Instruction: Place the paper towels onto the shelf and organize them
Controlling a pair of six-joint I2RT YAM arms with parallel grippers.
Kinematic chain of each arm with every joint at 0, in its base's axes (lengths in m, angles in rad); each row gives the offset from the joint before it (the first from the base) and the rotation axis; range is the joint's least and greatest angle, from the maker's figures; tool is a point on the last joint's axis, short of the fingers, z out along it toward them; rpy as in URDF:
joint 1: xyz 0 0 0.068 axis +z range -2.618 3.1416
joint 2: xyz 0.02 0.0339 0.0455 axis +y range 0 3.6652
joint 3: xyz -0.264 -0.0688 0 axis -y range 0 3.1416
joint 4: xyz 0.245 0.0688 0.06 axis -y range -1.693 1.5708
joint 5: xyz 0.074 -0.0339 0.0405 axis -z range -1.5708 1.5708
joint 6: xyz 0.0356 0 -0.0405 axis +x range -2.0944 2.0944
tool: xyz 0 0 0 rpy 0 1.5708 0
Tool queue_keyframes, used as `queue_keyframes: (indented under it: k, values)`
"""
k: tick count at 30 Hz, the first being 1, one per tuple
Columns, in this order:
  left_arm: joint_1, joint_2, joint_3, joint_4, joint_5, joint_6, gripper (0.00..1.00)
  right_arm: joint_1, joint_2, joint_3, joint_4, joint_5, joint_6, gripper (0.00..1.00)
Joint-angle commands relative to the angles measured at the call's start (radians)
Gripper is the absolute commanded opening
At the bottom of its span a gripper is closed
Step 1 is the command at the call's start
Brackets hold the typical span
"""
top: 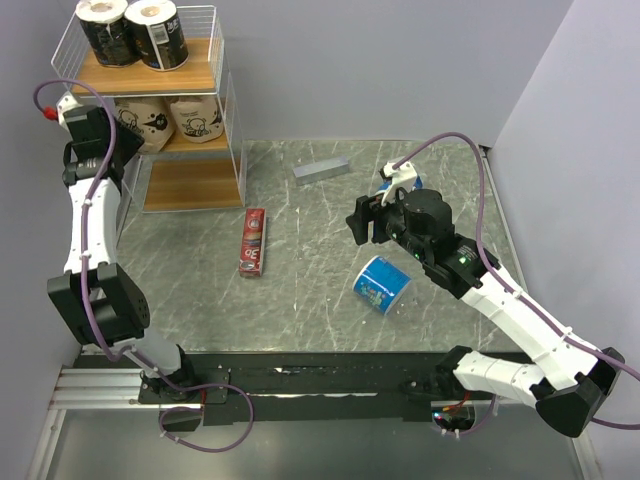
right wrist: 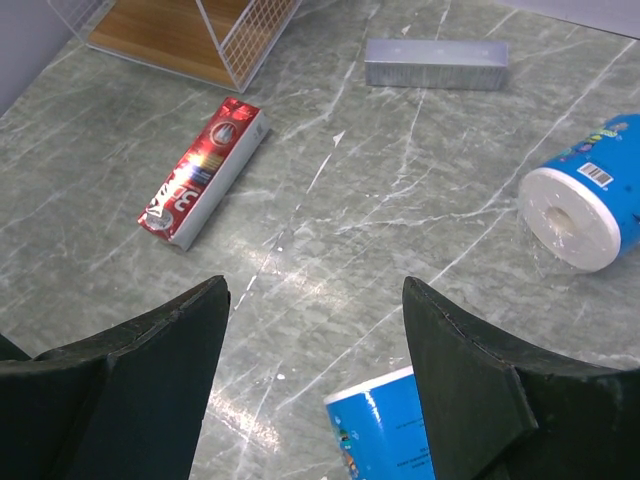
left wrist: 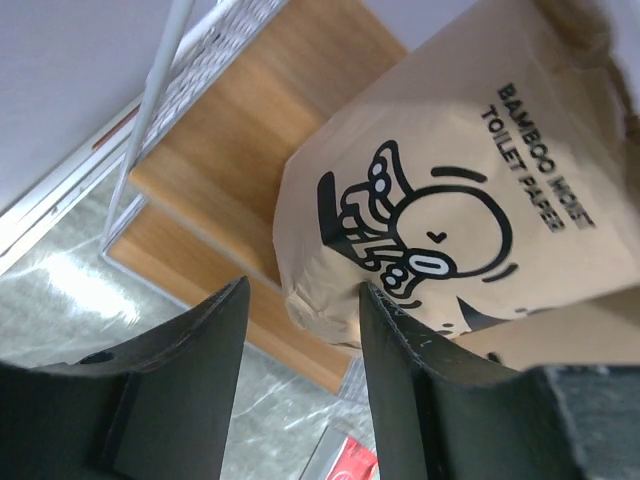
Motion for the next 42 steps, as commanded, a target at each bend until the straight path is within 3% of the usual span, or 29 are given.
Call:
queue_keyframes:
  k: [1,19,26,33,36,42]
  values:
    - [-0.001,0.021,0.082,0.063,-0.008,-0.02,0.54,-0.004,-0.027,0.022,0.045,0.018,-0.006,0.77]
    - [-0.002,0.08,0.126,0.059,0.072,-0.011,0.56,-0.023,0.033,0.023,0.041,0.044,0.02,0.78]
    - [-0.019,-0.11,-0.061,-0.001,0.116,0.039,0.68,-0.111,-0.024,-0.055,-0.056,-0.058,0.196,0.78]
    - [-0.258,-0.35,-0.318,-0.031,0.107,0.102,0.84,-0.181,-0.102,-0.248,-0.154,-0.169,0.387,0.77]
    - [-0.425,-0.394,-0.384,-0.018,0.13,0.093,0.87,-0.181,-0.149,-0.315,-0.185,-0.168,0.442,0.76]
    - [-0.609,-0.416,-0.479,0.081,0.208,0.061,0.88,-0.183,-0.258,-0.397,-0.24,-0.114,0.548,0.75]
